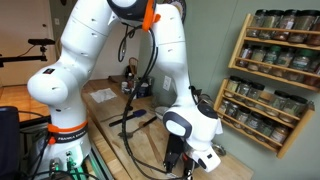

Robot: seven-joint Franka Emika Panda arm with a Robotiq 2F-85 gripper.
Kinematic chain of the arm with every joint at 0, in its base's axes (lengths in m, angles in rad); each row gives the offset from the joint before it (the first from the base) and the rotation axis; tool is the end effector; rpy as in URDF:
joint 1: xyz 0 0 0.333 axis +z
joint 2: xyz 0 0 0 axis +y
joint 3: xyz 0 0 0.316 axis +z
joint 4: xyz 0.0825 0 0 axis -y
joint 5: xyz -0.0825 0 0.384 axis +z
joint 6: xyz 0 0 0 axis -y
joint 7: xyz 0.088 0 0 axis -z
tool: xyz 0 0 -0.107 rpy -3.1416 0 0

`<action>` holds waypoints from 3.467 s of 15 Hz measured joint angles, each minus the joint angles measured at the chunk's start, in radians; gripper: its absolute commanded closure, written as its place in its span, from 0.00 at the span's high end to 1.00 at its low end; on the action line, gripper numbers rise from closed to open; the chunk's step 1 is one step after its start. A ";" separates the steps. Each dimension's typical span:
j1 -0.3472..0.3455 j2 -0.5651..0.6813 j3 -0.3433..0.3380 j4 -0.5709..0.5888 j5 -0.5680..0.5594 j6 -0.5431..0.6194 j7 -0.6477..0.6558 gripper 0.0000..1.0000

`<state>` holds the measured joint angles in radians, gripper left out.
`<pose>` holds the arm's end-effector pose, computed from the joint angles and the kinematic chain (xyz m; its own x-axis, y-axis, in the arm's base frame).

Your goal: Hang the whisk on the hook on the spice rack

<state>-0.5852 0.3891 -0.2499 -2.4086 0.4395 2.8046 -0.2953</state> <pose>0.3085 -0.3822 0.1605 0.5934 -0.8039 0.0415 -0.8021 -0.5948 -0.0525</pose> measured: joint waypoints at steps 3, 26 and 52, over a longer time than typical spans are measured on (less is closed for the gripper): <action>-0.059 -0.082 0.011 -0.031 -0.006 -0.036 -0.101 0.02; -0.003 -0.938 -0.080 -0.332 0.415 -0.633 -0.512 0.02; 0.262 -0.993 0.143 -0.270 1.039 -0.286 -0.474 0.02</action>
<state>-0.3230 -0.6038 -0.1066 -2.6783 1.4787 2.5183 -0.7695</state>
